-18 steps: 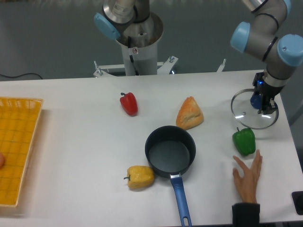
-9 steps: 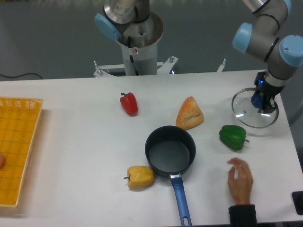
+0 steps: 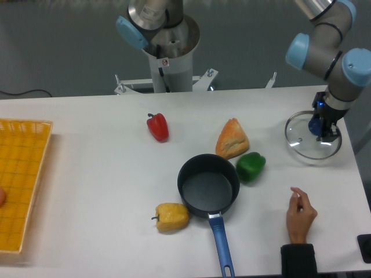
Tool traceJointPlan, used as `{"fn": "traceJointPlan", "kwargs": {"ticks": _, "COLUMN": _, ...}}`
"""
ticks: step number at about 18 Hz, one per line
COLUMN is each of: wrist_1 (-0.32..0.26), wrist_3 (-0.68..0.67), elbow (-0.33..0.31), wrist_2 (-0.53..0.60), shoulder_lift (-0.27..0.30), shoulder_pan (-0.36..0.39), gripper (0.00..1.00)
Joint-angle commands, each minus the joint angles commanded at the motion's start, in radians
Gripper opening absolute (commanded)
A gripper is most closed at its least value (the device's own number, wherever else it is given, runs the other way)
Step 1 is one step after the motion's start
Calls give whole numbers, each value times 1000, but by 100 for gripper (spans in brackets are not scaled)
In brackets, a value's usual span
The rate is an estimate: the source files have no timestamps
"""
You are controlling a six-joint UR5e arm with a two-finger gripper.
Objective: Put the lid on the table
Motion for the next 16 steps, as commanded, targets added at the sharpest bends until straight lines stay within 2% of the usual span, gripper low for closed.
{"fn": "traceJointPlan", "kwargs": {"ticks": 16, "wrist_1": 17, "wrist_3": 2, "elbow": 2, "wrist_2": 2, "shoulder_lift": -21, "shoulder_pan": -3, "gripper": 64}}
